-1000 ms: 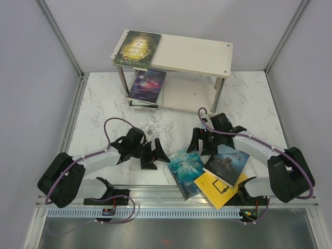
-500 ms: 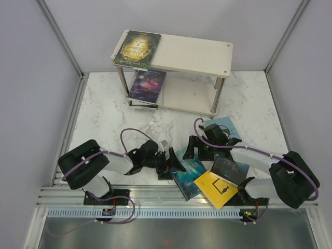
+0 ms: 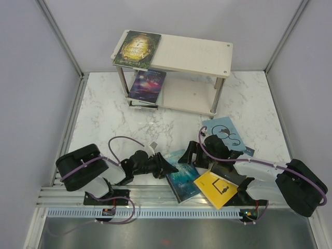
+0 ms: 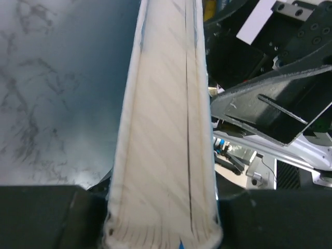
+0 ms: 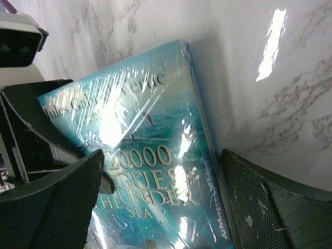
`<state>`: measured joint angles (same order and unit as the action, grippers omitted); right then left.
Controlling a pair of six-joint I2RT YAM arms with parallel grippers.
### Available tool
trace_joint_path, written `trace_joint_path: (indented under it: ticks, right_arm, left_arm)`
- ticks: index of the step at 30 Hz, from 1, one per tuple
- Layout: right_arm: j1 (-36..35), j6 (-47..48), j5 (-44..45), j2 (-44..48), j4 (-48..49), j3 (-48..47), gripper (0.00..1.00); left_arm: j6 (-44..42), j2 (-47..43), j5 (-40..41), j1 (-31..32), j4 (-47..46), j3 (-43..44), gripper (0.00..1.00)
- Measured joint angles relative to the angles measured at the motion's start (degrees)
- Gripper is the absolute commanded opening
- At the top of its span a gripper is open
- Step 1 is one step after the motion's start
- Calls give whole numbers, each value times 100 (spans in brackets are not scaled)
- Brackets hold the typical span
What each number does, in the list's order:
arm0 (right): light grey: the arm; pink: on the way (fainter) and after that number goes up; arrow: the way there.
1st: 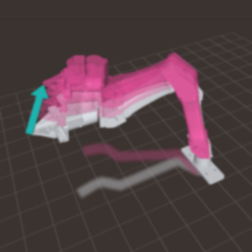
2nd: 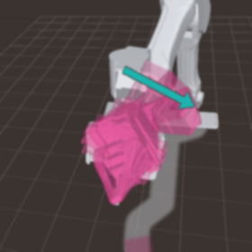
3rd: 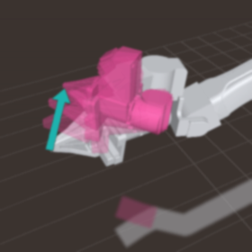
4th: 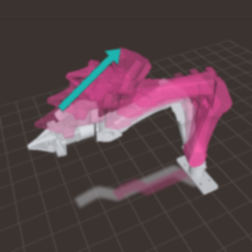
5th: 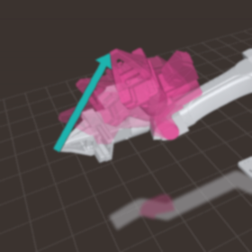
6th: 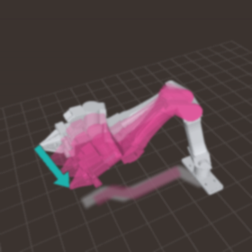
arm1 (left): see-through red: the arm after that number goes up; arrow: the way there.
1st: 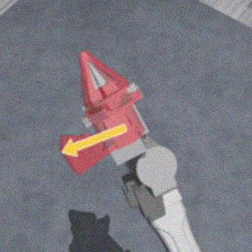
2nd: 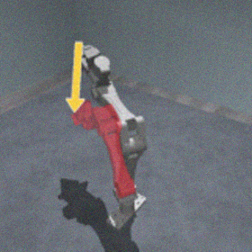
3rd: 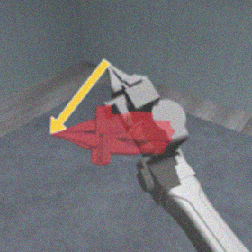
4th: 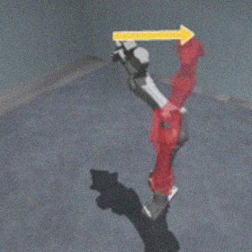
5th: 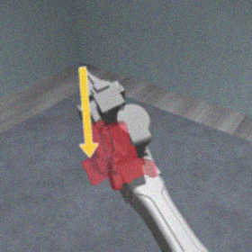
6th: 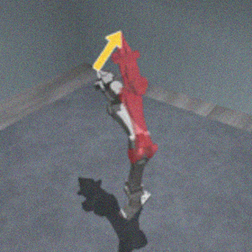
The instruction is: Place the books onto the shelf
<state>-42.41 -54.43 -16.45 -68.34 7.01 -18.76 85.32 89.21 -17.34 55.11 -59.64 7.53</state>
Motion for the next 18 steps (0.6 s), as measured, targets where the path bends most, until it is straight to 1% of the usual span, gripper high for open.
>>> trace_joint_path:
  ticks: [4, 6, 8, 10, 11, 14, 16, 18]
  right_arm:
    - [-111, -116, -105, 111, -448, -144, 98]
    - [-164, -79, -17, 210, -957, -302, 98]
    - [-170, 9, 94, 291, -1464, -546, 98]
    - [-173, 87, 144, 334, -1816, -804, 98]
    - [-170, 133, 146, 334, -1976, -962, 98]
    - [-173, 214, -76, 225, -2000, -1368, 98]
    - [-173, 216, -330, 79, -1777, -1523, 98]
    - [-173, 225, -564, -98, -1591, -1637, 98]
  left_arm:
    - [-227, -1058, 144, -68, 1434, 74, 2]
    - [-546, -1751, 144, -201, 2295, 173, 2]
    - [-968, -2632, 151, -503, 3338, 262, 2]
    - [-1366, -3440, 125, -1003, 4218, 302, 2]
    - [-1504, -3797, -17, -1368, 4553, 302, 2]
    - [-1768, -4446, -549, -2490, 5073, 315, 2]
    - [-1816, -4478, -944, -3141, 5110, 393, 2]
    - [-1812, -4122, -1521, -3508, 4981, 612, 2]
